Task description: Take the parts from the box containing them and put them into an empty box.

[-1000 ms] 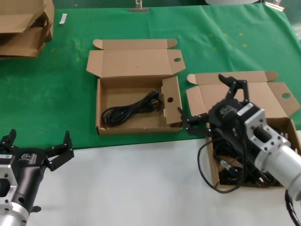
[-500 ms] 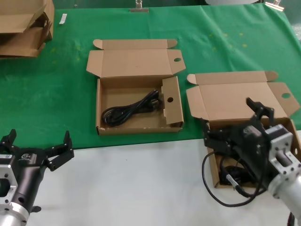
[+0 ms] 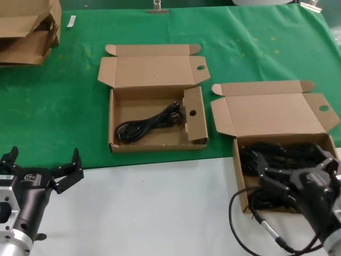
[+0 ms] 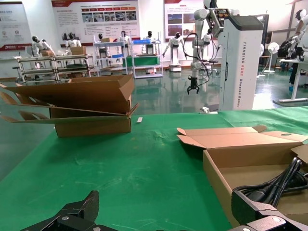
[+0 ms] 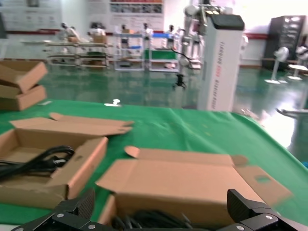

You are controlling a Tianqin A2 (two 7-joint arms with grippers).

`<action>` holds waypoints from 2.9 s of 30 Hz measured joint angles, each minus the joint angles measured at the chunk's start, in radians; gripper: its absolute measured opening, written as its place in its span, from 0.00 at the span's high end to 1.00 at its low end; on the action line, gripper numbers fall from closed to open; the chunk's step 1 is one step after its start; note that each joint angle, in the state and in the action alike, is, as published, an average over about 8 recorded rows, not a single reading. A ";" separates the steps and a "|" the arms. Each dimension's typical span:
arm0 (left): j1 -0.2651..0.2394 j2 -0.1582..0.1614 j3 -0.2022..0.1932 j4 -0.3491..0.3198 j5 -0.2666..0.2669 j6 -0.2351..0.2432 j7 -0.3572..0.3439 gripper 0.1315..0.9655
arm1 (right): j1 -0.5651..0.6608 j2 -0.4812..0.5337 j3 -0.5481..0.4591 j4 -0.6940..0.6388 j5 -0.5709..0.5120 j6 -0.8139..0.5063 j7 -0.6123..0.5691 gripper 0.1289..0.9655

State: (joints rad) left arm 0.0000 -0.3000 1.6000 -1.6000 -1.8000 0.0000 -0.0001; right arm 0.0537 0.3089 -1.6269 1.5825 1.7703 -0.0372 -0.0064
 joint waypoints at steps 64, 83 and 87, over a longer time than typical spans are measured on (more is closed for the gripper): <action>0.000 0.000 0.000 0.000 0.000 0.000 0.000 0.00 | -0.022 -0.004 0.011 0.007 0.012 0.015 0.003 0.00; 0.000 0.000 0.000 0.000 0.000 0.000 0.000 0.00 | -0.022 -0.004 0.011 0.007 0.012 0.015 0.003 0.00; 0.000 0.000 0.000 0.000 0.000 0.000 0.000 0.00 | -0.022 -0.004 0.011 0.007 0.012 0.015 0.003 0.00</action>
State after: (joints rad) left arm 0.0000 -0.3000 1.6000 -1.6000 -1.8000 0.0000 0.0000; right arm 0.0317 0.3052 -1.6159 1.5897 1.7825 -0.0219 -0.0038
